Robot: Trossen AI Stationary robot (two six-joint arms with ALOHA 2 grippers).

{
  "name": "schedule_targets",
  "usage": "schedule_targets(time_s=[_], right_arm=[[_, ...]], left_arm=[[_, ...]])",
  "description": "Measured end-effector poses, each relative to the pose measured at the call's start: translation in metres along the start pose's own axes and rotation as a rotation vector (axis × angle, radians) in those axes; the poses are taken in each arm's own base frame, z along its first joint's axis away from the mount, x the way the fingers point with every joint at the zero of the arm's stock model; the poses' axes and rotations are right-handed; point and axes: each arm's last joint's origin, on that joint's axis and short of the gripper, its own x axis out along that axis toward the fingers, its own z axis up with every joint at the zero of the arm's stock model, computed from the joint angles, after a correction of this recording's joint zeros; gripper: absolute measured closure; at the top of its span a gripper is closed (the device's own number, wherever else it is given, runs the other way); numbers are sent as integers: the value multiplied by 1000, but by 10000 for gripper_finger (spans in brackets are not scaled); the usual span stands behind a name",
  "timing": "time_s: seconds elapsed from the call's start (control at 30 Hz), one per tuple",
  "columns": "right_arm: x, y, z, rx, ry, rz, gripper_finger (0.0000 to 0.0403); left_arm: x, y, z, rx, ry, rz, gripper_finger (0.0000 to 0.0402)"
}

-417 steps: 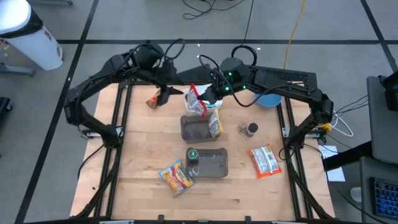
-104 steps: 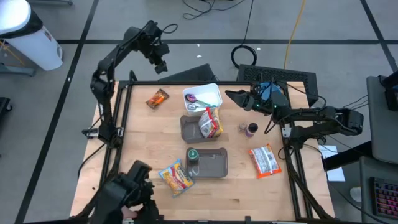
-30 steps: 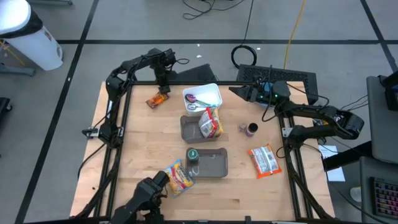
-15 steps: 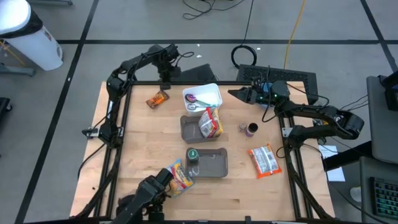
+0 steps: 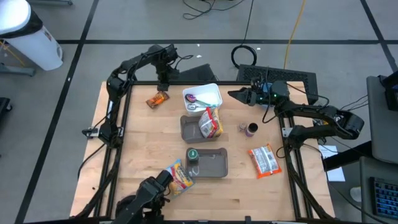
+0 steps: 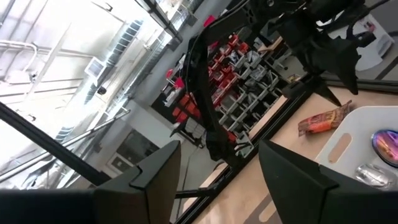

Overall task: Pick & Place Food Item
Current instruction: Put the orange seasoning pack into the bottom black bin

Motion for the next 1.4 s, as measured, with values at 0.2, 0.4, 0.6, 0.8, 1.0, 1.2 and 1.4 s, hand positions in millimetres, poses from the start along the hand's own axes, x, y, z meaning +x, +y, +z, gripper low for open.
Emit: schedule_targets(time_s=[0.2,0.4,0.6,0.8,1.0,1.2,1.4], right_arm=[[0,0,-1,7,24,6,192],[0,0,-2,18,50,20,192],[0,0,-2,41,50,19,192],[0,0,-2,58,57,23,192],[0,0,-3,66,74,32,192],[0,0,-3,70,78,30,192],[0,0,-4,84,98,41,192]], left_arm=[[19,3,5,-13,42,-31,218],[24,6,4,3,67,-28,218],[22,10,-7,-34,75,-59,218],[26,10,-17,-60,82,-104,218],[28,11,-16,-43,66,-107,218],[36,11,-15,-43,91,-131,218],[40,10,-11,-21,122,-115,243]])
